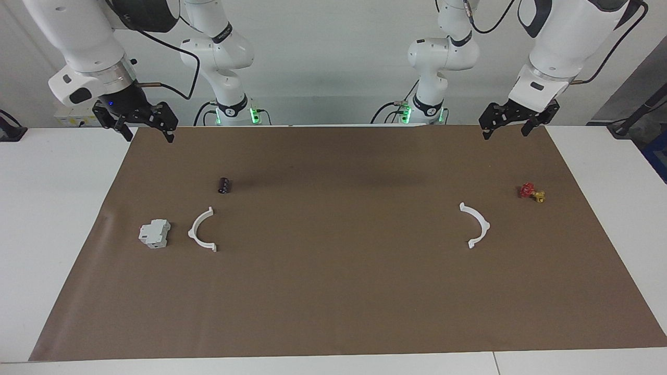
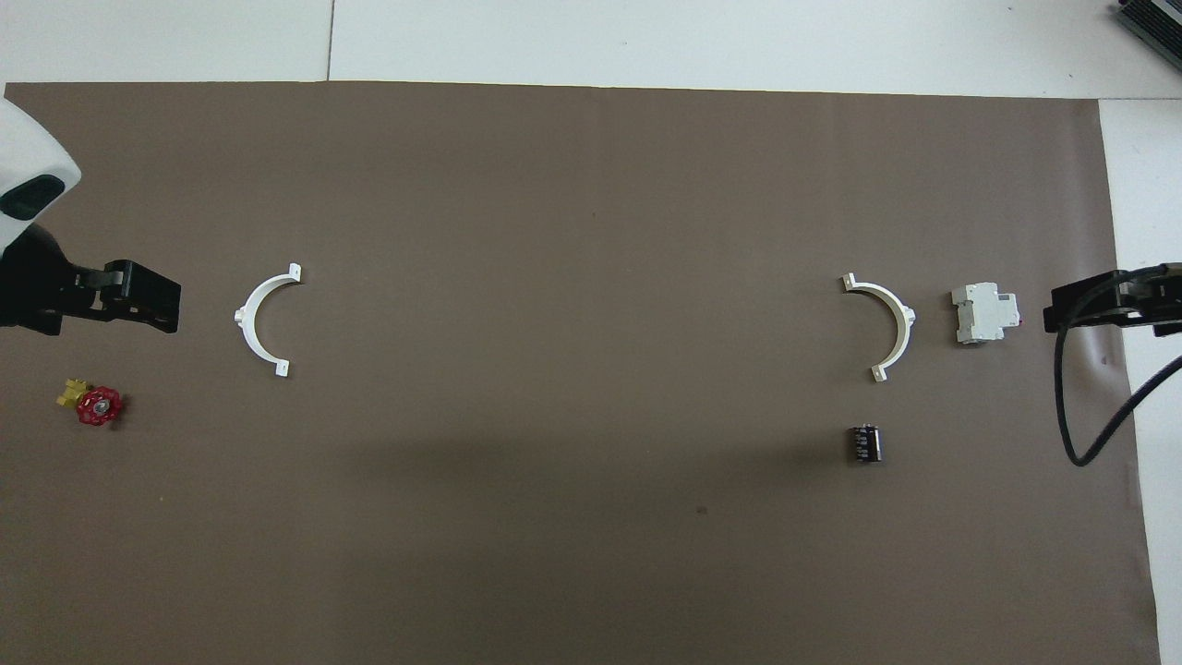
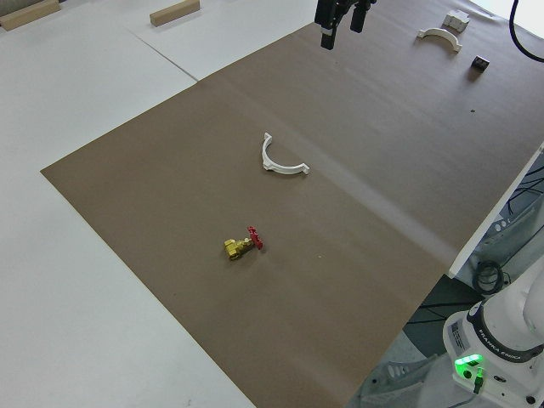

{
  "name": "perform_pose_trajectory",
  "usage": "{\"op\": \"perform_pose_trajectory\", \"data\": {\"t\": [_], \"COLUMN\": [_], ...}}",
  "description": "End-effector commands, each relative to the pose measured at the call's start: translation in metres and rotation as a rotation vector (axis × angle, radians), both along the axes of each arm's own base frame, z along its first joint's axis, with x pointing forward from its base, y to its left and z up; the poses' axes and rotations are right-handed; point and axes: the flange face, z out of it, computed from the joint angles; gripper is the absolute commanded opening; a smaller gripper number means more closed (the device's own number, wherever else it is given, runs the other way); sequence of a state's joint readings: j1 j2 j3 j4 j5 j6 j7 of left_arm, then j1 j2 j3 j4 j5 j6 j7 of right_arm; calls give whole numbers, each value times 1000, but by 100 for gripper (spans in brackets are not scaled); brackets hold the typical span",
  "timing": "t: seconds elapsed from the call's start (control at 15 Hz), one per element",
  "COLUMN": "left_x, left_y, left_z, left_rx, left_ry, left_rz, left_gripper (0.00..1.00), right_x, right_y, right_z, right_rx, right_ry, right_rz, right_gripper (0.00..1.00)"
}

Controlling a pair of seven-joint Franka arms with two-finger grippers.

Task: Assemble drain pipe with both arms
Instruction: 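Move the right gripper toward the white clamp half nearer it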

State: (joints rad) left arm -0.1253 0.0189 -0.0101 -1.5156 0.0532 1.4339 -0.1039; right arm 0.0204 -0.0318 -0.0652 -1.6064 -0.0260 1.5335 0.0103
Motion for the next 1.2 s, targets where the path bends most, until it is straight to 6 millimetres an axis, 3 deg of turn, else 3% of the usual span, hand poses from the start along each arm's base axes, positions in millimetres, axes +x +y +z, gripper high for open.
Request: {"op": "perform_pose_trajectory", "data": {"t": [0.0, 0.2, 0.53, 0.67, 0.94, 1.14], "left_x": [-9, -9, -9, -9, -9, -9], "left_y": [2, 3, 2, 2, 3, 2], "left_z": [0, 0, 0, 0, 0, 0], "left_rx": [-10, -10, -10, -10, -10, -10], "left_ry": [-1, -3, -3, -3, -1, -3], "left_rz": [2, 4, 3, 3, 5, 3], "left_gripper": [100, 100, 100, 100, 100, 100], "right_x": [-1, 1, 2, 14, 44, 58], "right_y": [-1, 0, 4, 5, 5, 1], "right_z": [2, 1, -53, -89, -188, -240], "right_rx": [-4, -1, 20, 55, 44, 29], "right_ry": [-2, -25, -74, -104, -114, -132], "right_rz": [24, 16, 95, 169, 366, 448], "right_gripper": [100, 100, 100, 100, 100, 100]}}
